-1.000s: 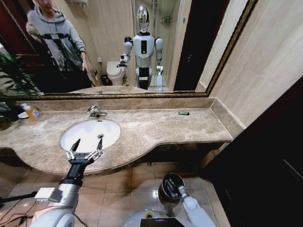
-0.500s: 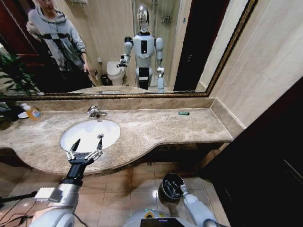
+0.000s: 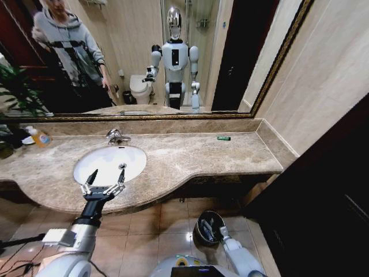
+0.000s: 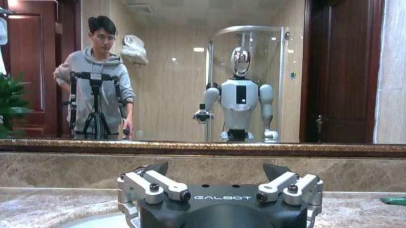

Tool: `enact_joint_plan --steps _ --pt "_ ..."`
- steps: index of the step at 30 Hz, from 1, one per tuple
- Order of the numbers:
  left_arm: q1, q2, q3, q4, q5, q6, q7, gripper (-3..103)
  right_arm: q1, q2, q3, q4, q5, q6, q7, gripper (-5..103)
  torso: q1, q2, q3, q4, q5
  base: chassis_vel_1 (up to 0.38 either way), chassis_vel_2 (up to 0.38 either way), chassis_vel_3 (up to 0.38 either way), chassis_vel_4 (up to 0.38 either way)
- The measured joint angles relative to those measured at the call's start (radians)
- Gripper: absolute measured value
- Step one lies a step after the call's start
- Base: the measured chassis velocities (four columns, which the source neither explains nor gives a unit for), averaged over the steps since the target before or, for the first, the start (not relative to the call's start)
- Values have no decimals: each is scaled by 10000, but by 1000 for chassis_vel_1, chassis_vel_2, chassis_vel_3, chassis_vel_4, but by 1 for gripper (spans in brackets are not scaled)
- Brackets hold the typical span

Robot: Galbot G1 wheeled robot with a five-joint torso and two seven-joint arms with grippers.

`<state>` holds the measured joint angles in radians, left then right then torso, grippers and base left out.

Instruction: Pick up the trash from the sink and place it in the trash bin.

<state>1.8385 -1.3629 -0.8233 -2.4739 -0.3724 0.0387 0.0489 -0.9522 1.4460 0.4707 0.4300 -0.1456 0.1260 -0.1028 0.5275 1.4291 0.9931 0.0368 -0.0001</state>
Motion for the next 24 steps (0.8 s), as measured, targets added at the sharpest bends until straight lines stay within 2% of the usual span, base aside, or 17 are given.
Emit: enact_joint_plan --steps 2,4,5,7,11,17,20,21,24 --pt "0 0 0 0 0 0 0 100 -93 -24 7 55 0 21 -15 70 0 0 0 0 0 0 0 0 0" --pt "0 0 0 0 0 0 0 100 -118 -31 9 70 -1 26 -18 70 0 0 0 0 0 0 0 0 0" --pt "0 0 0 0 0 0 0 100 -158 -40 12 96 -4 39 -28 80 0 0 0 0 1 0 0 0 0" --pt "0 0 0 0 0 0 0 100 -180 -42 14 116 -6 50 -33 80 0 0 0 0 1 0 0 0 0" --pt "0 0 0 0 0 0 0 100 -330 -52 29 282 -11 145 -42 99 0 0 0 0 1 0 0 0 0" --pt "0 0 0 0 0 0 0 100 -553 -103 87 645 27 182 -26 100 0 0 0 0 2 0 0 0 0" --pt "0 0 0 0 0 0 0 100 -1435 -401 78 2766 639 -472 -3 100 0 0 0 2 3 0 0 0 0" --pt "0 0 0 0 0 0 0 100 -1435 -401 78 2766 639 -472 -3 100 0 0 0 2 3 0 0 0 0" --pt "0 0 0 0 0 0 0 100 -2751 -819 173 5384 1555 -989 76 100 0 1 0 0 3 0 0 0 0"
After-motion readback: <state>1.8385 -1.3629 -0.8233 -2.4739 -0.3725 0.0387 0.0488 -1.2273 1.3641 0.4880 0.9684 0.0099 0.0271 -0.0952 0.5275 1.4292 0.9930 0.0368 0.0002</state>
